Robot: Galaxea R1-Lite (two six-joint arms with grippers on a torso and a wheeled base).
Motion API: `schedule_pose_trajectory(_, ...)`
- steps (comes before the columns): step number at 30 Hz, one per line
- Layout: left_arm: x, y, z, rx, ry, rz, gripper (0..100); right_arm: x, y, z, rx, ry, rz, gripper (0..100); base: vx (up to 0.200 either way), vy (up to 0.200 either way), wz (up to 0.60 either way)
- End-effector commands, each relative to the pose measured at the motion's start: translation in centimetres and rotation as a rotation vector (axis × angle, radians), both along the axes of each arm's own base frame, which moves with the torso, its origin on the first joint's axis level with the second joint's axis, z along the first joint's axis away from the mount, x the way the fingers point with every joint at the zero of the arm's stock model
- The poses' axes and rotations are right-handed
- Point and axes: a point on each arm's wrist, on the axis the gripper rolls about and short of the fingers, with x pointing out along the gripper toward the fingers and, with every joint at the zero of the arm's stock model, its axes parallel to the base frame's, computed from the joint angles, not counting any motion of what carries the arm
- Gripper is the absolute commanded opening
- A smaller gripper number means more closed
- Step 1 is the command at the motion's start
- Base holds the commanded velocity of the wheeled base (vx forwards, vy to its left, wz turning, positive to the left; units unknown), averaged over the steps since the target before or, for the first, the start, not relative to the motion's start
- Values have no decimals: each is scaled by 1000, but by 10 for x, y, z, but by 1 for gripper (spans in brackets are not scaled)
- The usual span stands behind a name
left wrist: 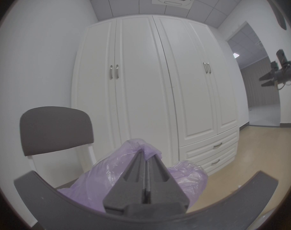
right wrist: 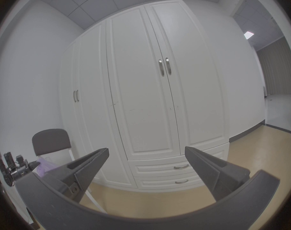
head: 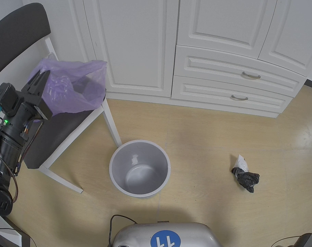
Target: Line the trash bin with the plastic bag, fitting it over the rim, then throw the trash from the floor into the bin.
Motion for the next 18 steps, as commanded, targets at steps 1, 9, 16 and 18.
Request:
schedule_pose_trajectory(1, 5, -44, 11, -7, -11, -135, 0, 29, 41, -30, -67, 110, 54, 100, 0, 0, 0)
schedule_pose_trajectory(9, -5, -80, -18, 5, 163, -131, 0, 42, 59, -74, -206, 257, 90, 100, 0, 0, 0)
schedule_pose_trajectory(16, -23, -104, -20, -44, 250, -298, 0, 59, 77, -97, -220, 359, 128, 100, 0, 0, 0)
schedule_pose_trajectory(18, -38, -116, -20, -59, 294, -391, 0, 64, 85, -102, -215, 385, 147, 100, 0, 0, 0)
